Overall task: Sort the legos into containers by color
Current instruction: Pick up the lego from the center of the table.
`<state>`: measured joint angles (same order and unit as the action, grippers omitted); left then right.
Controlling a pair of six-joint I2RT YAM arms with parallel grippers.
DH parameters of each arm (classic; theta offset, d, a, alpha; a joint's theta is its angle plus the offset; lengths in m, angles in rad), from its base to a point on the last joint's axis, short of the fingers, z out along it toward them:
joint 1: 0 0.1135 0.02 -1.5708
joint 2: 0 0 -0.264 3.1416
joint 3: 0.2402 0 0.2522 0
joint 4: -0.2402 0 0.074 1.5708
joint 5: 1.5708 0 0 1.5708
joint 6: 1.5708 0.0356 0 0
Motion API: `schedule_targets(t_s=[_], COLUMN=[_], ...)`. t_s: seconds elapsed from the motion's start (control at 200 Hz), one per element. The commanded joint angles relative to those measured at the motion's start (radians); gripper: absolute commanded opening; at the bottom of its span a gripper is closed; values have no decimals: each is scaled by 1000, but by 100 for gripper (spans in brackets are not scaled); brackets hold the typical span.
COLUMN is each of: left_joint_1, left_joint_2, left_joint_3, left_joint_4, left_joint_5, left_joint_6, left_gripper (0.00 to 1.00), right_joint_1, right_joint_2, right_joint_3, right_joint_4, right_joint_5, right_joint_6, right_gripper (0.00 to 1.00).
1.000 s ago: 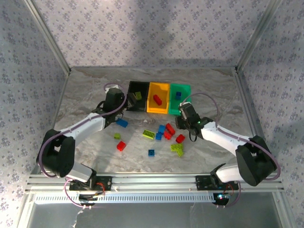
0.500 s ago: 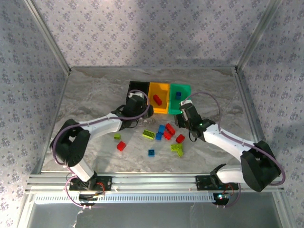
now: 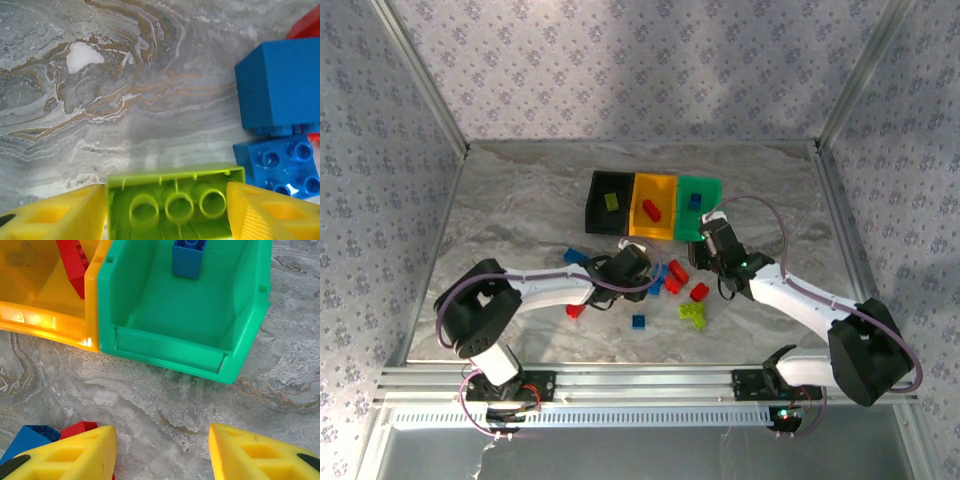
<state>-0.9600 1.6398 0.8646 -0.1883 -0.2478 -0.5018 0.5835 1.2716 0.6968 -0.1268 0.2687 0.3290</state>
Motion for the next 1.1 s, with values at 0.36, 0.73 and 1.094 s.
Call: schedule_targets(t_s=[0.36, 0.73, 1.094], left_joint_1=[-11, -11, 87], left_joint_2=[77, 50, -95], left_joint_3=[70, 67, 56], left_joint_4=[-125, -148, -178], left_joint_5=[-22, -93, -181], left_joint_6=[48, 26, 92], left_gripper=[62, 31, 2], right_joint_1=[8, 7, 6], right_joint_2=[-19, -17, -19], right_joint_3=[-7, -5, -9], right_joint_4=[6, -1, 5], right_joint_5=[3, 7, 10], right_joint_6=[18, 18, 18], right_gripper=[54, 54, 54])
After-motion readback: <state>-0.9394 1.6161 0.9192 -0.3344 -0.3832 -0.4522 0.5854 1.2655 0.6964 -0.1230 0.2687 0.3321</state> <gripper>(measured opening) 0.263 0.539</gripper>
